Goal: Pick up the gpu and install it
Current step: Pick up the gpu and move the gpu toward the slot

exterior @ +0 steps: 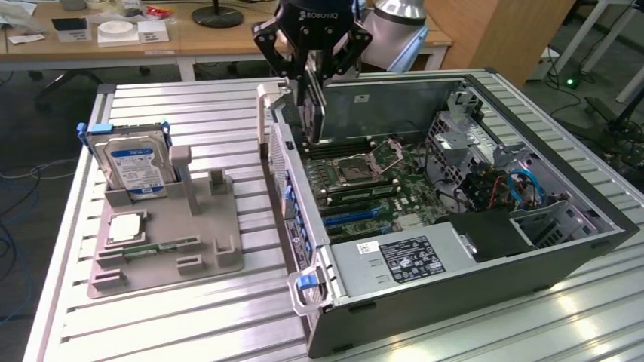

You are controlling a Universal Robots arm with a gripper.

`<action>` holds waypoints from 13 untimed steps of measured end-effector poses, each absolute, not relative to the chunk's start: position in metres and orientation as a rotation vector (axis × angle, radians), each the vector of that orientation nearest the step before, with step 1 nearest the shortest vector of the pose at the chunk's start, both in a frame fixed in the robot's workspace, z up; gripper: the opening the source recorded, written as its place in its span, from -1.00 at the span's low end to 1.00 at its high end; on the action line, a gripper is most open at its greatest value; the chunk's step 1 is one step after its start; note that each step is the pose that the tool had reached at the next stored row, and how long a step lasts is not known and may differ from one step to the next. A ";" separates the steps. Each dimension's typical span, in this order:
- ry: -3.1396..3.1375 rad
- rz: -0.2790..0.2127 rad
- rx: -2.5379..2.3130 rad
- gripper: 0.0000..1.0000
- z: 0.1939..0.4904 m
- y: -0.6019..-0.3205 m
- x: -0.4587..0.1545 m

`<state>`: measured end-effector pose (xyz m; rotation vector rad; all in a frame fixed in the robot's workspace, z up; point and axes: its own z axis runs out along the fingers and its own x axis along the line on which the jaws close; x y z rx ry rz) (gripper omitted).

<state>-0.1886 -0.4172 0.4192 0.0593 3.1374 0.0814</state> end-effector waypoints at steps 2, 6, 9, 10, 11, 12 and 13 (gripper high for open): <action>3.137 0.081 0.060 -0.44 0.419 -0.417 -0.185; 3.137 0.081 0.060 -0.44 0.419 -0.417 -0.178; 3.137 0.081 0.060 -0.44 0.419 -0.417 -0.174; 3.137 0.081 0.061 -0.44 0.418 -0.417 -0.172; 3.137 0.081 0.061 -0.44 0.418 -0.417 -0.171; 3.137 0.081 0.061 -0.44 0.418 -0.417 -0.169; 3.137 0.081 0.061 -0.44 0.418 -0.417 -0.167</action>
